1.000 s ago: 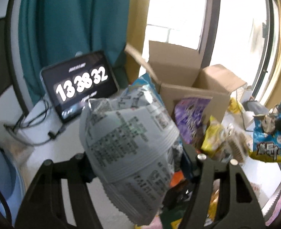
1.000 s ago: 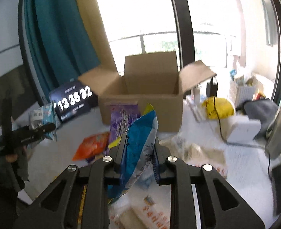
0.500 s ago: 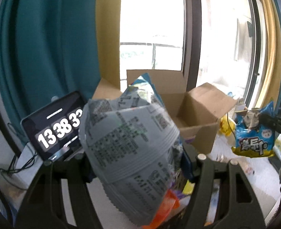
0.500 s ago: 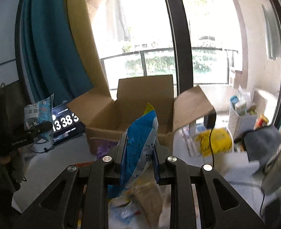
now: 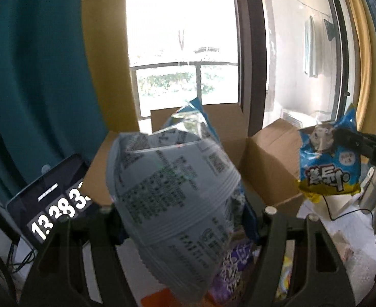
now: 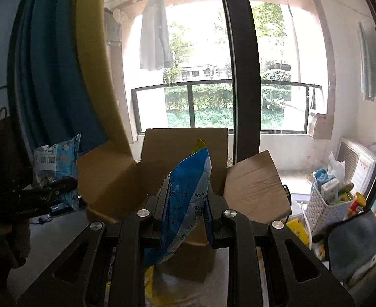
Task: Organize snacks
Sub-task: 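Carry both bags over the cardboard box and open both tools to drop them in, then grasp the orange snack bag with the left tool while the right tool grasps the bread package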
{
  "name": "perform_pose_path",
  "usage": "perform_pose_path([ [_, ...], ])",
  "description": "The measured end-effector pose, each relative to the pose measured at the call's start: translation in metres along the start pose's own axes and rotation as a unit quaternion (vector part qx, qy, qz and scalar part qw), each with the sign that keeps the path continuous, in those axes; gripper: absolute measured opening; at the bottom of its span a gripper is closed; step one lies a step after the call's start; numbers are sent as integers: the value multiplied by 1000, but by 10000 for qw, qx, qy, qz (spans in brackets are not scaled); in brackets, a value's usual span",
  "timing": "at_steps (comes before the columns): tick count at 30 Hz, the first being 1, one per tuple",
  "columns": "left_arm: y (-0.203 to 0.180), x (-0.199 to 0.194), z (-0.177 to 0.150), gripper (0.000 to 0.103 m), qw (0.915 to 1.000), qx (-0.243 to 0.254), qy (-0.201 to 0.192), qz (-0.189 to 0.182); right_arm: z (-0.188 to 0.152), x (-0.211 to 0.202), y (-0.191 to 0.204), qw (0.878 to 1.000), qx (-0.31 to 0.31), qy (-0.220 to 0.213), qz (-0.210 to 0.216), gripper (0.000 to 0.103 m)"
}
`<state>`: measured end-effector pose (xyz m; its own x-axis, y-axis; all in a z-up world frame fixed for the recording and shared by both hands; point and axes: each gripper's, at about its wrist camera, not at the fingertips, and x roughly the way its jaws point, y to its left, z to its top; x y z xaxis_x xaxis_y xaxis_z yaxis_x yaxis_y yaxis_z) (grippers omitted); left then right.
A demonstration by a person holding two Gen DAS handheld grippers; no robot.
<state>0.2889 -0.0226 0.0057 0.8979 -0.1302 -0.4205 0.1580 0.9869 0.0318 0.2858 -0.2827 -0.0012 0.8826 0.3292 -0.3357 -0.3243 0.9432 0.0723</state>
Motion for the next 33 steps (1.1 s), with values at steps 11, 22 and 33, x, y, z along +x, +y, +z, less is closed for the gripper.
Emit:
perform_pose_path([
  [11, 1, 59, 20, 76, 9997, -152, 156, 53, 14, 65, -4, 9995, 12, 268, -160, 24],
  [22, 11, 46, 21, 87, 9992, -365, 130, -48, 9, 52, 1, 9994, 110, 280, -148, 49],
  [33, 15, -9, 0, 87, 9987, -493, 19, -129, -13, -4, 1, 9985, 241, 353, -339, 49],
])
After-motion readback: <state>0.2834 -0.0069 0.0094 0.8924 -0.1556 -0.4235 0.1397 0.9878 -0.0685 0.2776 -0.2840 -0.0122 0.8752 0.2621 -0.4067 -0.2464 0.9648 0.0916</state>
